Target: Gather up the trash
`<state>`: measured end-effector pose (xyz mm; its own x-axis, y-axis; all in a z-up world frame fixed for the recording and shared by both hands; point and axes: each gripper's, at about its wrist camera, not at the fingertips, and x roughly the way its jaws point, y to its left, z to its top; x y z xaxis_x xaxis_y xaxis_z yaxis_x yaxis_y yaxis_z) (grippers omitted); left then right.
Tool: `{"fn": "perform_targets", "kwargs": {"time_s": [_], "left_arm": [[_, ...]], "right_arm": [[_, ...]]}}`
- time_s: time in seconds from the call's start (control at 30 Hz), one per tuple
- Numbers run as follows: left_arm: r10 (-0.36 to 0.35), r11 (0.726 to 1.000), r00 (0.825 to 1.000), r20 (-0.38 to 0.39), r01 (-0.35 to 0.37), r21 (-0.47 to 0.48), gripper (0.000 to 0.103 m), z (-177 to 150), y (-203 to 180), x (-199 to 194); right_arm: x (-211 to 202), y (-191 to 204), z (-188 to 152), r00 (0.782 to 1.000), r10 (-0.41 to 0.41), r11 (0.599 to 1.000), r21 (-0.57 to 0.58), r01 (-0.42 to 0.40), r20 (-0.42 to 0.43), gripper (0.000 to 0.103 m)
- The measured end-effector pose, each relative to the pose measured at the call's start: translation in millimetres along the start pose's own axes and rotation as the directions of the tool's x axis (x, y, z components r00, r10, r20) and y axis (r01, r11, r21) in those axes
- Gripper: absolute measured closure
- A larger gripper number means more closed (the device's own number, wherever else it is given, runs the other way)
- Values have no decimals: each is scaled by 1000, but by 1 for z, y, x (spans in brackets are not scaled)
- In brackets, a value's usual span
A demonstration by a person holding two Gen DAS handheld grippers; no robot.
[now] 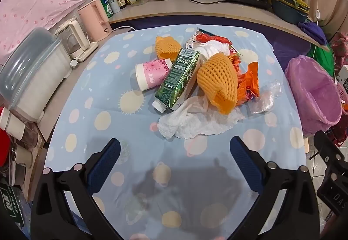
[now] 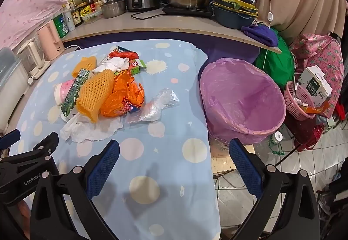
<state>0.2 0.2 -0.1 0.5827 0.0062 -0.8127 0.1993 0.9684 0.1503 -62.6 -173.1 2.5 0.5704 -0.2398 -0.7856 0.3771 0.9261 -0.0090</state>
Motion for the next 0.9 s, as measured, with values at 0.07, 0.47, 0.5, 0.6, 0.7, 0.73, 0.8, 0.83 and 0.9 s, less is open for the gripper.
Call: {"fn": "perform_targets", "kwargs": {"time_s": [0.07,0.47,0.5,0.6,0.7,0.73,0.8,0.83,0.9], "left_arm": [[0,1000,1000,1,0,0,7,0,0,0],[11,999,1000,-1,-11,35,7,0,-10,-5],[11,999,1000,0,-11,36,7,0,-10,-5],[11,999,1000,-2,-11,40,7,-1,-12,-7],[11,999,1000,-3,-11,42,7,-1,-12,-8],[10,999,1000,-3,-10,43,7,-2,-13,-9],[9,999,1000,-3,-9,43,7,-2,-16,-8],[8,999,1000,-2,-8,44,7,-2,-16,-9],[7,999,1000,-1,-7,47,7,-3,-17,-10]], "right_arm": [[0,0,0,1000,-2,1000,-4,1,-11,6],[5,-5,5,1000,-3,1000,0,3,-10,6],[6,-6,5,1000,-1,1000,3,2,-11,6],[-3,-7,-2,1000,-1,1000,4,1,-5,6],[-5,-10,-4,1000,2,1000,10,-1,-5,6],[-5,-12,-4,1000,1,1000,13,-1,-5,6],[-7,-14,-4,1000,1,1000,17,-1,-4,6],[-7,-14,-4,1000,2,1000,19,-2,-4,6],[-7,-14,-4,1000,1,1000,22,-1,0,6]]}}
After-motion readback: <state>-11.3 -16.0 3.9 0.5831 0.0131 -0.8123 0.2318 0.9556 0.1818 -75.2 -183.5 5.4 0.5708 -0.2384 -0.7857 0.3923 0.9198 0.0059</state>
